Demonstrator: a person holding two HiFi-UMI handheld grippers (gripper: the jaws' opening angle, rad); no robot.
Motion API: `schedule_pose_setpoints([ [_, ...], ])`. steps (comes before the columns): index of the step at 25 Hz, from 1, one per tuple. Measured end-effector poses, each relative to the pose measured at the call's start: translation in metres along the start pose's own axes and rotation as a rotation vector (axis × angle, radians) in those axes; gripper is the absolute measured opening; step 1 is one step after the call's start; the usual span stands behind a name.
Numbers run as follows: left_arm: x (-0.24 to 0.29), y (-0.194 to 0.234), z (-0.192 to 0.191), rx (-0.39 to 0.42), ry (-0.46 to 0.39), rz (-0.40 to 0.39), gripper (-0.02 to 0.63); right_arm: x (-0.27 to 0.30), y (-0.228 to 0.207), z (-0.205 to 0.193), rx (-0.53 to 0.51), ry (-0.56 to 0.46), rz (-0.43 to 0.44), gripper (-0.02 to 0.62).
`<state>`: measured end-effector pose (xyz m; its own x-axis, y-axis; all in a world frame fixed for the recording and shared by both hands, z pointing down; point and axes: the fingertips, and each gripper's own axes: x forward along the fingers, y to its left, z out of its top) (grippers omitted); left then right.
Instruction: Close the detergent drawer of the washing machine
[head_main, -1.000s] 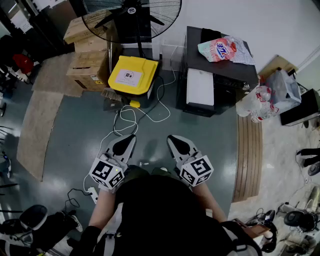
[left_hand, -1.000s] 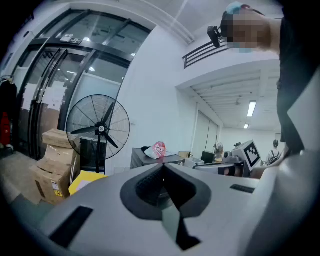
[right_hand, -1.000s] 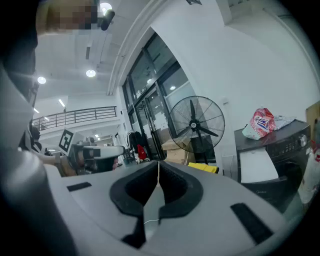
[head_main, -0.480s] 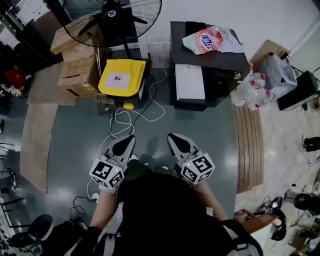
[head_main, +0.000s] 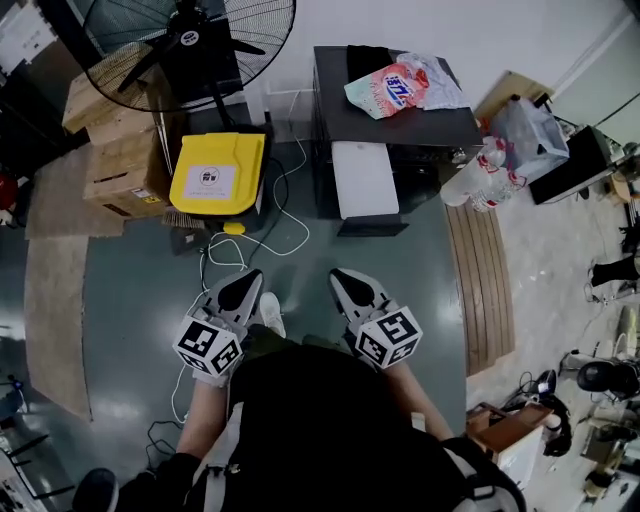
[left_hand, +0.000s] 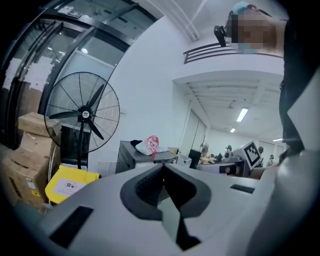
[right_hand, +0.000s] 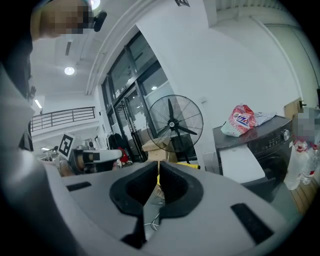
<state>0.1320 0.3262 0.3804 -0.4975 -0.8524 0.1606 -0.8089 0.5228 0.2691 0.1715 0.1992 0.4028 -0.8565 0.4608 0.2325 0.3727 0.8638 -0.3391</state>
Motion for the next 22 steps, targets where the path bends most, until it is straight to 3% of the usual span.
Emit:
schedule_pose_setpoints([
  [12, 0.06, 0.137, 0.039, -0.038, 0.037, -0.229, 0.011, 0.134, -0.021, 0.035, 0.009, 0.028, -0.16, 0.025],
  [22, 0.119, 0.149, 0.036, -0.025, 0.125, -0.394, 0.011, 0.146, -0.059, 0.042, 0.058, 0.017, -0.315, 0.025],
])
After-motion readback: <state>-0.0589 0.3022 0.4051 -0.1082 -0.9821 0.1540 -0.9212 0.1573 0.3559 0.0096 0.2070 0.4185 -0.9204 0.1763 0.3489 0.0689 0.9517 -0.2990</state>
